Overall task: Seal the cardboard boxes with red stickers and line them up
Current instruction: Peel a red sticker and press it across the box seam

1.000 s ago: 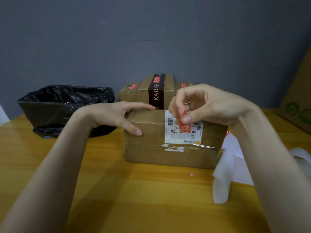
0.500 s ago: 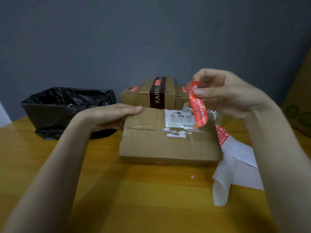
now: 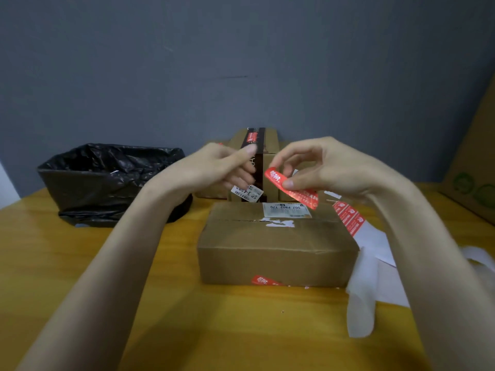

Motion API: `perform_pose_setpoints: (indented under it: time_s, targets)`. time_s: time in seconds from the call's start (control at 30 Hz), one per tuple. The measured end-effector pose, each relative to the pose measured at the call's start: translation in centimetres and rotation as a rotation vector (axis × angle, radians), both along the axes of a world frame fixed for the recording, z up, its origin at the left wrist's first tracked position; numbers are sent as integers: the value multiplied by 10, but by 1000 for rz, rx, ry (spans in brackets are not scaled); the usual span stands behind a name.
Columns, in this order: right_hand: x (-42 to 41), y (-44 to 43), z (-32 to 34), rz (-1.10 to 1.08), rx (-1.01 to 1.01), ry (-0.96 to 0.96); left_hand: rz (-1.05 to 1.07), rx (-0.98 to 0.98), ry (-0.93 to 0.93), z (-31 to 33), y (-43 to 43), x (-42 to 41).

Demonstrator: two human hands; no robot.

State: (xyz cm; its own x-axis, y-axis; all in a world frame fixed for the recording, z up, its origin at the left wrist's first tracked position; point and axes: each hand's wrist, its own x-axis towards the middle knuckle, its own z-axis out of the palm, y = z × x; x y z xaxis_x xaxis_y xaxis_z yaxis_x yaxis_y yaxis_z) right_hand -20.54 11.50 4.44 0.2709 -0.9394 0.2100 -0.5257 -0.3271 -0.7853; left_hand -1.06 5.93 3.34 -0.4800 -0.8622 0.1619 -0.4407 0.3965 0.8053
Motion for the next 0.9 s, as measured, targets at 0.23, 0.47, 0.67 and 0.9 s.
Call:
perform_pose_setpoints:
  time_s: [0.23, 0.47, 0.67, 0.9]
  targets:
    - [5, 3, -1, -20, -25, 28, -3, -30, 30, 9, 23, -15]
    - [4, 5, -1, -101, 101, 36, 99, -114, 22, 4, 20, -12]
    - [5, 14, -4, -132, 124, 141, 65, 30, 137, -4, 29, -4]
    - [-1, 14, -12, -221, 178, 26, 41, 198, 250, -12, 32, 0]
